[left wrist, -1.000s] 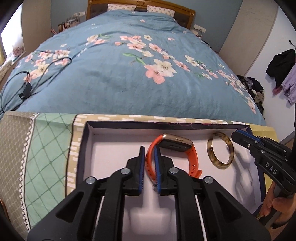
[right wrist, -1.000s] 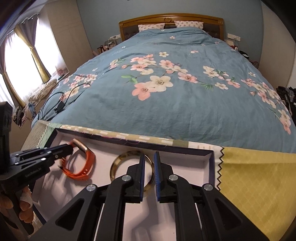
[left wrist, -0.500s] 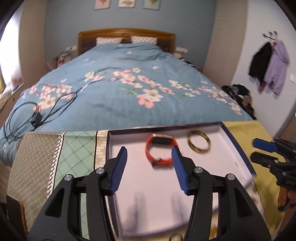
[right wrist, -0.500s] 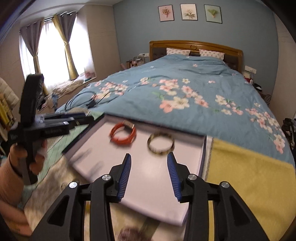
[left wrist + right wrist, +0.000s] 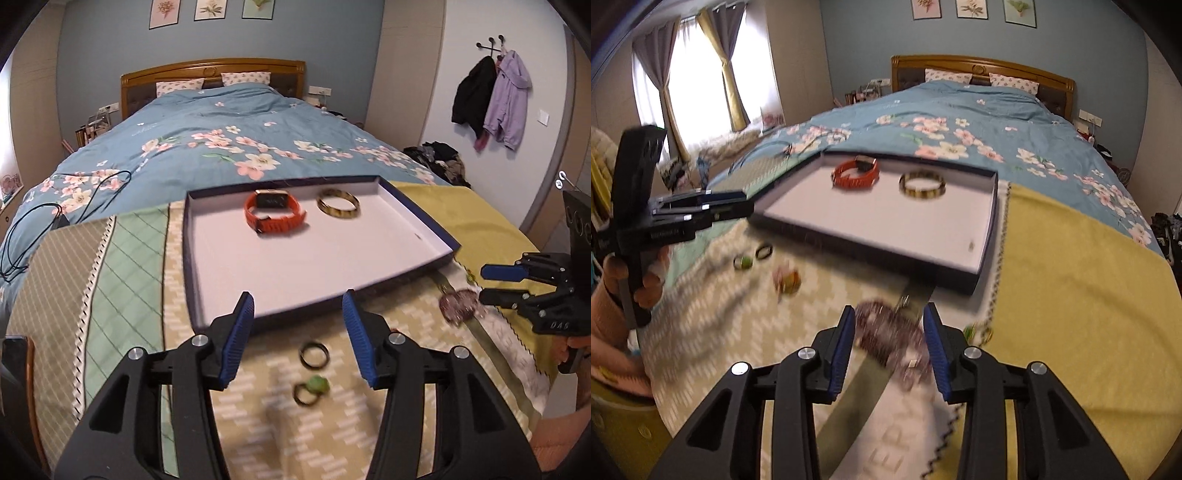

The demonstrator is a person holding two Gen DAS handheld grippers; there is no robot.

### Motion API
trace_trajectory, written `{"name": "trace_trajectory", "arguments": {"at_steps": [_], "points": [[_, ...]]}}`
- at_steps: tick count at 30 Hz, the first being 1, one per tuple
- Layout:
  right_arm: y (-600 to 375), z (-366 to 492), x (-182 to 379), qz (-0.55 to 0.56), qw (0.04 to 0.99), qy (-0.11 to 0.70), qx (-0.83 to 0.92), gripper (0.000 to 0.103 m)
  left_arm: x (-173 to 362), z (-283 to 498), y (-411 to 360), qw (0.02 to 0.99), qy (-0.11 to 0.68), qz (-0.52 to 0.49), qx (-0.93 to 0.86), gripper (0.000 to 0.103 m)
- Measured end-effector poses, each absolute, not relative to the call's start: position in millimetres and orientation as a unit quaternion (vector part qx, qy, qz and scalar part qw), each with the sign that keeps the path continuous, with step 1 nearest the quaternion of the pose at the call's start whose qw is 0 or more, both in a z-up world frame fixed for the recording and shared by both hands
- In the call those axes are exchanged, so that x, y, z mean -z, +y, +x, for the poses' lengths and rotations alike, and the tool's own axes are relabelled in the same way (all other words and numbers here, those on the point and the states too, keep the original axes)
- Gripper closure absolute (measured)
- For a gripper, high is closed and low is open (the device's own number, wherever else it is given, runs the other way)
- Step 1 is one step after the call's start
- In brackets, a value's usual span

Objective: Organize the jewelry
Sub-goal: 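Grasp the clear crystal bead bracelet with the right gripper and lift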

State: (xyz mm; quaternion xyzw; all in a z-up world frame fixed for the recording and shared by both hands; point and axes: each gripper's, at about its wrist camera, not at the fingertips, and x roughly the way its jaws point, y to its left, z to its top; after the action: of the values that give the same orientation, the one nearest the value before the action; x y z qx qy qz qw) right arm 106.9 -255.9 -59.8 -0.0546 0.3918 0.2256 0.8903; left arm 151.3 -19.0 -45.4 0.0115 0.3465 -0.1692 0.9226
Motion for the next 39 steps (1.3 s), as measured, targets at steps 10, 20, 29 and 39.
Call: {"name": "trace_trajectory", "arguments": {"at_steps": [10,20,29,39], "points": [[-243.2,114.2,77.4,-0.089,0.888,0.402,-0.206,0.081,57.6,136.0,-30.1,0.914,0.361,0.011,0.187,0.051],[-244.5,109.8,78.2,-0.085,0.891,0.397,-0.206,0.095,60.7,131.2,-44.1,0.908,0.360,0.031,0.214,0.051],[-262.1,101.7,45.5,-0.008,0.902,0.362,-0.234,0.095,68.2,124.9,-61.7,0.892,0.369,0.055,0.256,0.051],[-261.8,95.0,25.0,0.015,0.909,0.334,-0.248,0.095,73.7,128.2,-70.0,0.882,0.378,0.051,0.277,0.052]]}}
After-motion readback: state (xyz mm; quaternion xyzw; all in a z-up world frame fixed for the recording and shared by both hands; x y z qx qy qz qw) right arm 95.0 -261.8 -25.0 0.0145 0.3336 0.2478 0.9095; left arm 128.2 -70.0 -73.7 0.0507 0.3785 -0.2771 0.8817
